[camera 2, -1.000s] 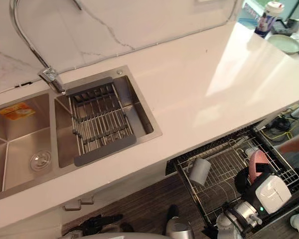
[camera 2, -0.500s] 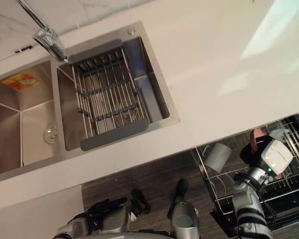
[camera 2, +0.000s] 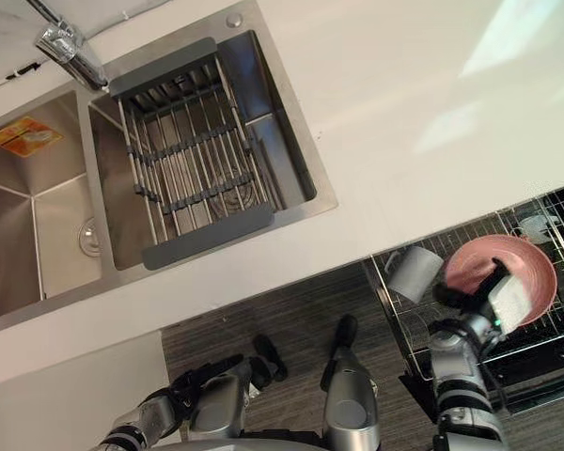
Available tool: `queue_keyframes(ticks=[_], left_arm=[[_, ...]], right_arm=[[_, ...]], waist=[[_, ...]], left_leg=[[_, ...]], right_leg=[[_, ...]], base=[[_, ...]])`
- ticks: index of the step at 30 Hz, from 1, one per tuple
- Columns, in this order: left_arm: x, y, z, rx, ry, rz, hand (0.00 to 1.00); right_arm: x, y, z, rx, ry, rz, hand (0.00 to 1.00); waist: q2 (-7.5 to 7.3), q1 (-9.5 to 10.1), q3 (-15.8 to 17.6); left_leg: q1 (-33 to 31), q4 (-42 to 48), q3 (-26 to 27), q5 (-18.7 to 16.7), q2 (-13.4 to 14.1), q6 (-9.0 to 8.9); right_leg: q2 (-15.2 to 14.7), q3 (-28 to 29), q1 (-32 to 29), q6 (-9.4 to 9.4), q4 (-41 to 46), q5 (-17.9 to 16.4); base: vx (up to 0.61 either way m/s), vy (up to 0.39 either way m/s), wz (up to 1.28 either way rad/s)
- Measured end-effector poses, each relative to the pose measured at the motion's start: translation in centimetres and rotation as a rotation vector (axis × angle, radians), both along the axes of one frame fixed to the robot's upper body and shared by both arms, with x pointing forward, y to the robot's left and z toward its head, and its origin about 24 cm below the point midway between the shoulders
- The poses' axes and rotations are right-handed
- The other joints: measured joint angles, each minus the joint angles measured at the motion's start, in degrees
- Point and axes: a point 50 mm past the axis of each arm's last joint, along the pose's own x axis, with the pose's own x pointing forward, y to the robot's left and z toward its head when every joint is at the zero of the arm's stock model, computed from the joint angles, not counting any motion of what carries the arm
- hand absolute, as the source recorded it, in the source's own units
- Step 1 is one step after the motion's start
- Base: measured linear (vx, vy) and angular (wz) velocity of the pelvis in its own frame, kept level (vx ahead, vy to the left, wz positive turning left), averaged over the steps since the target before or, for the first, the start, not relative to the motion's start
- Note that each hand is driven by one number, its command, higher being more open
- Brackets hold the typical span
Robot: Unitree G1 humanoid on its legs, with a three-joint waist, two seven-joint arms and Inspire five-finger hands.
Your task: Walk over to the sink, pick up the cup, carry it to the dishwasher, place the cup inside the dishwasher, then close the dishwasher door
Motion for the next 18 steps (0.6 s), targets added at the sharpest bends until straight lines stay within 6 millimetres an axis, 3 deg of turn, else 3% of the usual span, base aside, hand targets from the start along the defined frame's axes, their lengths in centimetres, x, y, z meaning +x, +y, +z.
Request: queue_keyframes(ticks=[7, 14, 18], left_arm=[[0.1, 0.1, 0.0, 0.017, -0.002, -0.012, 1.00], [0.2, 0.3, 0.1, 0.058, 0.009, -0.037, 1.00], [0.0, 0.4, 0.0, 0.070, 0.027, -0.054, 1.00]], right_arm=[[-2.7, 1.4, -2.0, 0.063, 0.069, 0.073, 1.00], [-4.3, 2.6, -3.2, 0.092, 0.037, -0.006, 1.00], [-4.5, 2.4, -1.5, 0.100, -0.138, -0.114, 1.00]], waist=[[-0.53, -0.39, 0.4], [-1.25, -1.11, 0.7], [-1.58, -1.17, 0.5]], left_leg=[[0.1, 4.4, 0.1, 0.0, 1.0, -0.02], [2.2, 3.1, 0.6, -0.2, 1.2, -0.24], [4.7, 0.6, 2.8, -0.4, 1.2, -0.23]], right_leg=[[-0.5, 0.7, 1.4, 0.51, 1.0, -0.3], [0.0, 0.1, 3.4, 0.45, 0.7, -0.2], [0.7, 0.7, 4.6, 0.40, -0.3, 0.2]], base=[[0.00, 0.027, -0.05], [0.00, 0.005, 0.02], [-0.01, 0.011, -0.08]])
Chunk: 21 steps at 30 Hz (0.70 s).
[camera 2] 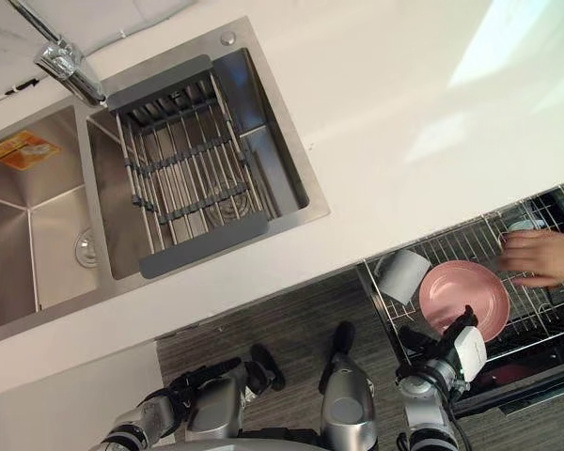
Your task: Walk over to the sink, pick up the cup, carry it to the dishwasher, place the cup inside the dishwasher, then close the dishwasher door
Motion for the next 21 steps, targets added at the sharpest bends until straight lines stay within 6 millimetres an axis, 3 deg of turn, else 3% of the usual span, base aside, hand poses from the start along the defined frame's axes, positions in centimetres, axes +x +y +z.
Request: queue_keyframes(ticks=[2, 3, 5, 8, 11, 15, 18, 21], left_arm=[[-0.2, 0.0, -0.1, 0.003, 0.009, 0.001, 1.00], [-0.6, 0.0, -0.2, 0.005, 0.026, 0.002, 1.00], [-0.7, 0.1, -0.3, 0.021, 0.039, -0.009, 1.00], [-1.5, 1.0, -0.4, 0.048, 0.074, -0.002, 1.00], [-2.7, 2.1, -0.6, 0.066, 0.118, 0.017, 1.00], [-3.9, 2.3, -0.9, 0.058, 0.160, 0.043, 1.00], [-4.2, 2.1, -1.1, 0.059, 0.181, 0.052, 1.00], [-4.7, 1.7, -1.3, 0.053, 0.201, 0.061, 1.00]], right_arm=[[0.0, -0.4, 0.7, 0.001, -0.051, -0.034, 1.00], [-0.2, -1.8, 3.2, -0.025, -0.230, -0.144, 1.00], [-1.0, -3.5, 5.9, -0.076, -0.396, -0.268, 1.00], [-4.1, -6.1, 9.4, -0.182, -0.624, -0.471, 1.00], [-7.8, -7.9, 10.3, -0.200, -0.767, -0.615, 1.00], [-11.0, -8.4, 8.3, -0.090, -0.830, -0.736, 1.00], [-12.5, -7.0, 3.6, 0.130, -0.807, -0.843, 1.00], [-14.2, -3.5, -2.5, 0.474, -0.856, -1.002, 1.00]], waist=[[-0.45, -0.02, -0.2], [-0.63, -0.38, -0.7], [-1.03, -0.71, -1.1], [-3.08, -1.10, -2.0], [-5.32, -2.51, -3.5], [-5.82, -4.32, -4.8], [-5.43, -5.08, -5.6], [-4.22, -5.12, -6.8]], left_leg=[[0.4, -0.6, 0.4, -0.1, -0.1, 0.20], [2.0, -3.2, 0.8, -0.9, -0.2, 1.33], [3.2, -5.4, 1.5, -1.5, -0.1, 1.37], [5.0, -6.9, 3.0, -1.6, -0.1, 1.30], [6.6, -7.1, 3.9, -1.8, 0.3, 1.06], [7.8, -7.1, 5.5, -1.9, 0.5, 0.91], [8.4, -7.1, 6.1, -1.9, 0.8, 0.91], [9.6, -6.9, 6.5, -1.7, 0.9, 0.63]], right_leg=[[0.3, 0.3, 0.2, 0.02, -0.5, 0.2], [1.3, 0.9, 0.4, 0.17, -1.5, 0.4], [2.2, 1.3, 0.5, 0.04, -2.0, 0.7], [2.9, 2.4, 1.5, -0.27, -3.3, 1.4], [3.7, 3.6, 2.7, -0.50, -4.4, 1.6], [4.3, 5.4, 3.0, -0.72, -5.0, 1.9], [4.6, 5.9, 3.1, -0.65, -5.2, 1.8], [4.6, 5.5, 5.1, -1.14, -6.0, 2.2]], base=[[-0.02, 0.004, -0.18], [-0.02, 0.015, -0.22], [-0.02, 0.026, -0.22], [0.00, 0.015, -0.21], [0.03, -0.001, -0.22], [0.02, 0.007, -0.28], [0.00, 0.011, -0.15], [0.00, 0.051, 0.06]])
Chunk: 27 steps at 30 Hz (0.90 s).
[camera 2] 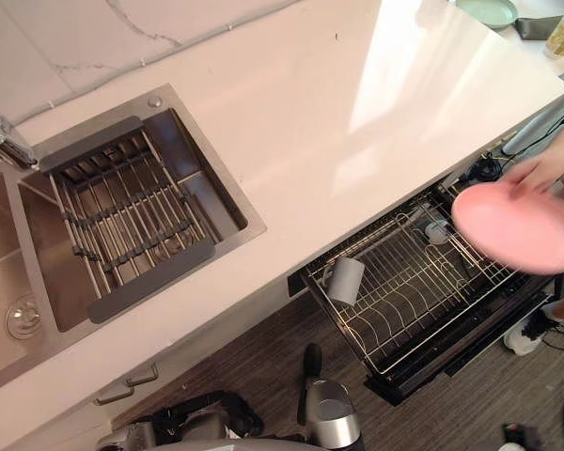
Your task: Walk over to the sink, pick up the cup, carry it to the dishwasher, place the cup inside the dishwasher, then close the dishwasher door
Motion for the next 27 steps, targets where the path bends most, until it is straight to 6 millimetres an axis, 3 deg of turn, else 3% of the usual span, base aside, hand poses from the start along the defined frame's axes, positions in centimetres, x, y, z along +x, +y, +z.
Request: queue_keyframes(ticks=[3, 6, 9, 15, 27], left_arm=[[-0.6, -0.6, -0.3, -0.030, 0.014, 0.038, 1.00], [-0.7, -1.2, -0.4, -0.056, 0.007, 0.064, 1.00], [-0.7, -1.2, -0.4, -0.057, -0.001, 0.064, 1.00], [-0.9, -1.0, -0.4, -0.068, -0.011, 0.091, 1.00], [-1.6, -0.7, -0.5, -0.074, 0.000, 0.099, 1.00]], right_arm=[[0.3, 2.8, -2.9, 0.154, -0.234, -0.020, 1.00], [2.1, 3.5, -3.2, 0.156, -0.300, 0.069, 1.00], [3.7, 3.5, -2.5, 0.107, -0.299, 0.140, 1.00], [4.7, 3.1, -1.5, 0.049, -0.250, 0.214, 1.00], [4.0, 2.4, -1.4, 0.060, -0.201, 0.232, 1.00]], waist=[[1.60, 0.20, -1.6], [2.71, 1.45, -2.4], [2.51, 2.44, -2.7], [1.78, 4.28, -3.3], [1.09, 4.57, -4.9]], left_leg=[[0.5, -0.5, 0.1, 0.1, -0.5, -0.12], [0.5, -2.3, -0.1, 0.5, -1.3, -0.62], [0.2, -3.1, -0.2, 0.9, -1.6, -0.32], [-0.2, -4.6, -1.1, 1.6, -2.3, 0.09], [0.7, -5.2, -1.8, 1.9, -3.1, 0.09]], right_leg=[[-0.3, -0.5, 0.8, 0.35, -1.0, -0.3], [-1.0, -2.3, 1.0, 0.31, -1.1, -0.3], [-1.5, -4.2, 1.3, 0.43, -1.1, -0.3], [-1.8, -5.3, 1.3, 1.16, -1.1, 0.3], [-2.3, -6.4, 2.4, 1.27, -1.1, 0.6]], base=[[-0.03, 0.063, 0.07], [-0.05, 0.088, 0.20], [-0.06, 0.078, 0.37], [0.00, 0.051, 0.13], [0.02, 0.061, 0.03]])
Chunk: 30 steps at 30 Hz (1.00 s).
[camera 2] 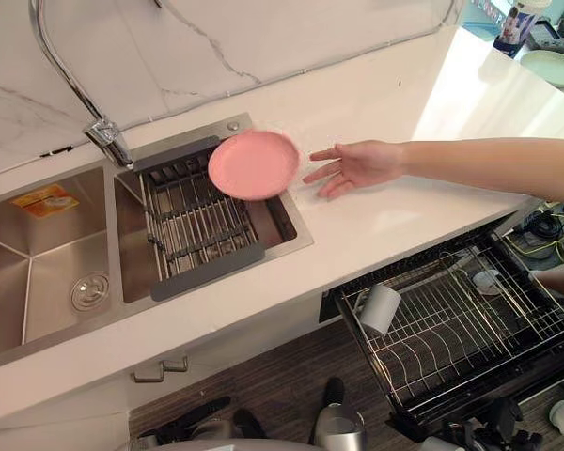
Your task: Walk over to the sink, pick up the cup, carry it to the dishwasher, place the cup inside the dishwasher, then close the dishwasher door
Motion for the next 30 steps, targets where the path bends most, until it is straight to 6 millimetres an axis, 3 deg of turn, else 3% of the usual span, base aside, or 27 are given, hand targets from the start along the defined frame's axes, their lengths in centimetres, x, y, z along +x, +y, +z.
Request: queue_keyframes(ticks=[5, 12, 17, 21, 27, 30], left_arm=[[-0.4, 0.3, 0.0, -0.010, 0.031, -0.002, 1.00], [-0.1, 0.3, 0.0, 0.003, 0.035, -0.094, 1.00], [0.1, 0.6, 0.1, 0.030, 0.048, -0.175, 1.00], [0.3, 0.9, 0.2, 0.056, 0.032, -0.212, 1.00], [-0.1, 1.3, 0.2, 0.068, 0.034, -0.208, 1.00], [-0.4, 1.8, 0.2, 0.086, 0.030, -0.202, 1.00]], right_arm=[[0.4, 0.0, 0.1, 0.058, -0.063, -0.024, 1.00], [1.9, -0.7, 3.8, -0.036, -0.125, 0.077, 1.00], [3.9, -1.4, 10.2, -0.319, -0.247, 0.325, 1.00], [5.4, -2.0, 13.2, -0.421, -0.315, 0.381, 1.00], [6.1, -1.2, 20.3, -0.702, -0.480, 0.475, 1.00], [6.5, -0.5, 22.7, -0.819, -0.563, 0.550, 1.00]], waist=[[-0.97, 0.06, -0.6], [-1.11, -0.37, -1.0], [-1.78, -1.72, -1.1], [-2.78, -1.82, -1.4], [-3.72, -2.30, -1.8], [-4.67, -2.32, -2.5]], left_leg=[[-0.1, -0.3, -0.1, 0.0, -0.1, 0.06], [-1.1, -0.2, 1.9, -1.2, 0.0, 0.38], [-0.9, 1.1, 4.0, -1.3, 0.4, 0.82], [-1.0, 2.8, 4.5, -2.5, 1.1, 0.65], [-1.0, 5.1, 5.5, -4.6, 1.5, 0.83], [-1.0, 5.5, 5.9, -5.2, 1.4, 0.91]], right_leg=[[-0.1, 0.1, -0.1, 0.32, 0.0, -0.2], [0.2, 2.6, -2.5, -0.01, 0.0, 0.1], [0.6, 4.9, -3.5, -0.21, 0.0, 1.0], [0.9, 5.9, -3.4, -0.01, 0.3, 1.2], [0.9, 7.2, -3.4, 0.63, 0.2, 1.6], [0.7, 7.4, -3.5, 0.91, 0.0, 1.8]], base=[[-0.04, 0.051, 0.01], [-0.02, 0.043, -0.17], [0.02, 0.045, -0.24], [0.00, 0.056, -0.11], [-0.03, 0.074, -0.11], [-0.06, 0.080, -0.08]])
